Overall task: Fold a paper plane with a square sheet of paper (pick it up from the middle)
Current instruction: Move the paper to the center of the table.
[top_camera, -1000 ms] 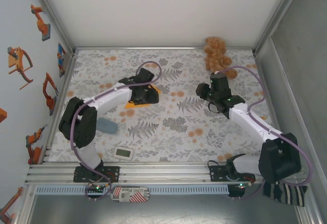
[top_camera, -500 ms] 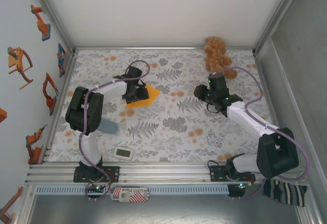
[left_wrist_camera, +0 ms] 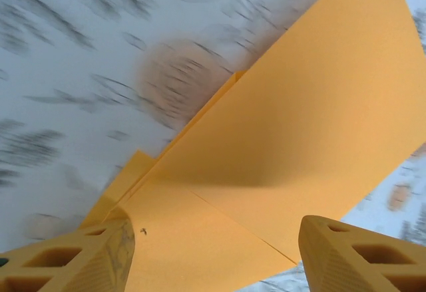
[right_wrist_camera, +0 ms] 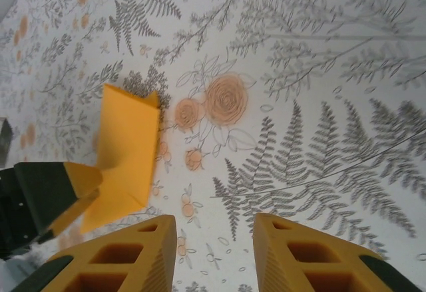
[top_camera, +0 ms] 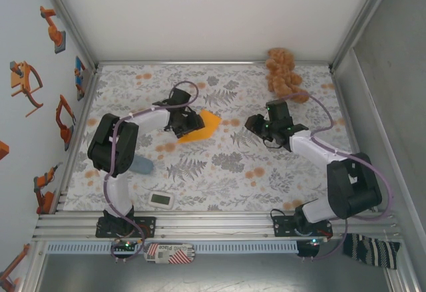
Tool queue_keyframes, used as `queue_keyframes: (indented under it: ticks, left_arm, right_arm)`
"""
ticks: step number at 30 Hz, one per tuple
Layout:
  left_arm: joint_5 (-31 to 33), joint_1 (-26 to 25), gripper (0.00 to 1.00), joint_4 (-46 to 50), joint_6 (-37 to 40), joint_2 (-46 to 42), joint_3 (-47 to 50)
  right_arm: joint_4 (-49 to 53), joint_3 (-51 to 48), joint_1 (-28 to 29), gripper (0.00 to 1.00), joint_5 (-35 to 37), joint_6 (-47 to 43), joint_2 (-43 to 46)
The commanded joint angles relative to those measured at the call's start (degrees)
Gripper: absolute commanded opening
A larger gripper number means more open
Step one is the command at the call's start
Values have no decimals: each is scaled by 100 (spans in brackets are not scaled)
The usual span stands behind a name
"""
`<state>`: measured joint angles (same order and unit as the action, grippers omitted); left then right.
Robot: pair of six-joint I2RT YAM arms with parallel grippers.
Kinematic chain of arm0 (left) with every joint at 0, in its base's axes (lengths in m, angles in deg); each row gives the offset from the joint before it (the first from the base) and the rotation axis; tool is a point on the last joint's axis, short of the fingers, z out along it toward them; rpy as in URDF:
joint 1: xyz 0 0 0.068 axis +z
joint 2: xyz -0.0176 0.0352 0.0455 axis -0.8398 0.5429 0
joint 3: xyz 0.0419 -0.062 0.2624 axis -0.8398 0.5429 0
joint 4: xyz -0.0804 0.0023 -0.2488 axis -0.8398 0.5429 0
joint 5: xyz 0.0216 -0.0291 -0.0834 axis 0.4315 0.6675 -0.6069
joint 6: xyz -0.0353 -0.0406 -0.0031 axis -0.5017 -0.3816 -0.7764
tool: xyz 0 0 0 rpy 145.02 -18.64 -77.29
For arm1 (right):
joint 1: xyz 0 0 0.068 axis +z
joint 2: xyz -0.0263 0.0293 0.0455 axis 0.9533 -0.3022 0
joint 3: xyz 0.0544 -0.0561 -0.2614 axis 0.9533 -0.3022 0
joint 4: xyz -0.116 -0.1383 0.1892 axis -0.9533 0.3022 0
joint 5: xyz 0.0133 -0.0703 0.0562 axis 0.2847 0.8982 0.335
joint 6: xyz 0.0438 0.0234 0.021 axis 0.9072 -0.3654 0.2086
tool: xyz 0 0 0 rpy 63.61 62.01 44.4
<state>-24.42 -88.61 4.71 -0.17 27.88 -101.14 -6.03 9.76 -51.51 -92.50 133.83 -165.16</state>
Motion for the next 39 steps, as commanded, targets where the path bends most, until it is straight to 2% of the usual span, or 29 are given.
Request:
queue_keyframes:
  ticks: [1, 5, 9, 18, 25, 29, 39]
  left_arm:
    - [-578, -451, 64, -459, -1018, 45, 316]
    - [-720, -761, 56, -1253, -1833, 100, 583]
    - [-604, -882, 50, -1696, -2298, 14, 911]
    - [-319, -941, 36, -1225, -2069, -270, 950]
    - [-379, -930, 31, -1371, -2163, -237, 1080]
    - [-607, -862, 31, -1764, -2432, -205, 1259]
    - [-991, -676, 31, -2769, -2995, -165, 1900]
  right_arm:
    - [-761, -347, -21, 35, -629, 800, -135]
    - [-1316, -729, 36, 34, -861, 1428, -308]
    - [-1691, -1036, 165, 34, -888, 1868, -477]
    - [-1933, -789, 459, 25, -1074, 1955, -1115]
    - [-2112, -892, 529, 29, -988, 2177, -1313]
    - [-2227, -812, 577, 29, -1064, 2270, -1436]
    - [-1752, -625, 713, 29, -764, 2282, -1460]
